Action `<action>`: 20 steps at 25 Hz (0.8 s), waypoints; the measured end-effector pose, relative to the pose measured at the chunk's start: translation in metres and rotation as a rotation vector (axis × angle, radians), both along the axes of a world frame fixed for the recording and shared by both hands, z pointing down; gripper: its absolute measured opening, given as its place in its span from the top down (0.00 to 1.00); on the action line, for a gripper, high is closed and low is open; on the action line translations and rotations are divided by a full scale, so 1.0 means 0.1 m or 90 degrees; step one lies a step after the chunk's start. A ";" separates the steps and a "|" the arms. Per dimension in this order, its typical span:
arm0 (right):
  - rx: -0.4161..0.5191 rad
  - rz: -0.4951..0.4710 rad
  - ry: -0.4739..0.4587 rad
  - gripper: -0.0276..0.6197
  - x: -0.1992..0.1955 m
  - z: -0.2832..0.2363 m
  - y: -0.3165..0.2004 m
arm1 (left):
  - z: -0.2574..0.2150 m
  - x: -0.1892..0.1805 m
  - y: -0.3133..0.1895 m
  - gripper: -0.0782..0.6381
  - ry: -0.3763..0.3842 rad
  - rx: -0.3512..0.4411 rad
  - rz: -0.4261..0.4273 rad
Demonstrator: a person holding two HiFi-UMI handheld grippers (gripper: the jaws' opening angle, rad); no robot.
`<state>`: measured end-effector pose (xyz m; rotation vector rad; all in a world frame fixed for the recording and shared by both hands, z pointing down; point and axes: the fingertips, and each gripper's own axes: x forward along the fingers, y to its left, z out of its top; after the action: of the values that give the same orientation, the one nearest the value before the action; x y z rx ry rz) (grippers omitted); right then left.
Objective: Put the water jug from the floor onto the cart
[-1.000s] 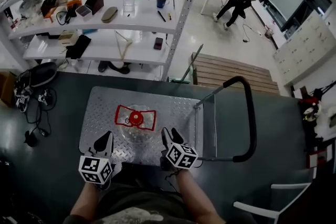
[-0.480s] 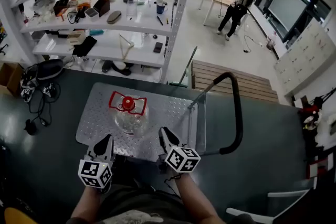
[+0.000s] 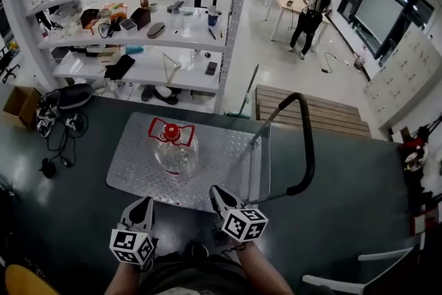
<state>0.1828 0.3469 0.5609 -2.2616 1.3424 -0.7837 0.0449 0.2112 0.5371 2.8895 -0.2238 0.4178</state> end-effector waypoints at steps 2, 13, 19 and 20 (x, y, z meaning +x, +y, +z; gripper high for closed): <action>-0.008 -0.007 0.009 0.97 -0.10 -0.05 0.04 | -0.04 -0.09 0.04 0.88 0.005 0.002 -0.001; -0.021 -0.058 0.135 0.97 -1.22 -0.46 -0.02 | -0.26 -1.19 0.13 0.88 0.045 0.000 -0.031; -0.024 -0.070 0.142 0.97 -1.72 -0.45 0.06 | -0.19 -1.74 0.26 0.88 0.044 -0.005 -0.040; -0.025 -0.072 0.143 0.97 -1.79 -0.44 0.08 | -0.19 -1.81 0.29 0.88 0.045 -0.006 -0.041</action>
<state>0.0039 0.3551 0.5164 -2.3782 1.5811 -0.6106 -0.1357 0.2397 0.5179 2.8728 -0.3018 0.3031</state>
